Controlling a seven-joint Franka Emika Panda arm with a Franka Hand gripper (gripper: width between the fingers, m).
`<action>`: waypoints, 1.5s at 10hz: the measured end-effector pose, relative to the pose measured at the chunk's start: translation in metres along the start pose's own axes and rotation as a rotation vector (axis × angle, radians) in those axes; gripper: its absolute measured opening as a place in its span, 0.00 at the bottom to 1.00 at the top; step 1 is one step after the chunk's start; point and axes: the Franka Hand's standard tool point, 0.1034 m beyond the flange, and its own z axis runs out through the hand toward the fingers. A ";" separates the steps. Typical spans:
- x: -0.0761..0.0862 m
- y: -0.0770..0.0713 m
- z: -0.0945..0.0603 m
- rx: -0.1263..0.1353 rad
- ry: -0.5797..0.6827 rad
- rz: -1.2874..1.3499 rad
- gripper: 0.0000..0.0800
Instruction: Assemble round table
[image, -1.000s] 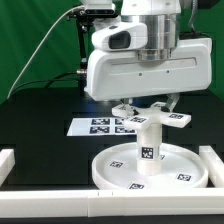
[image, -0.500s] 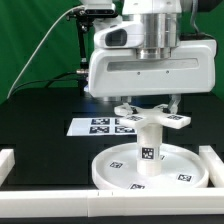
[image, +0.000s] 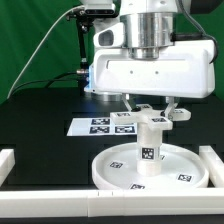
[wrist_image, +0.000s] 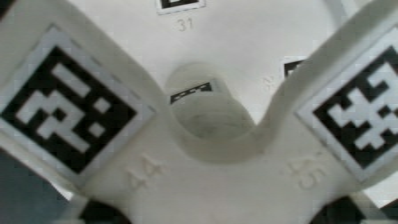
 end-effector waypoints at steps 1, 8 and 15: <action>0.000 0.000 0.000 -0.004 -0.006 0.121 0.56; 0.001 0.000 0.000 0.000 -0.019 0.659 0.57; 0.012 -0.007 -0.028 0.053 0.006 -0.082 0.81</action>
Offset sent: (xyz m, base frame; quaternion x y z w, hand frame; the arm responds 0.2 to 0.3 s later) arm 0.0033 -0.0037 -0.0004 -0.0179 0.0014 0.4228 0.9060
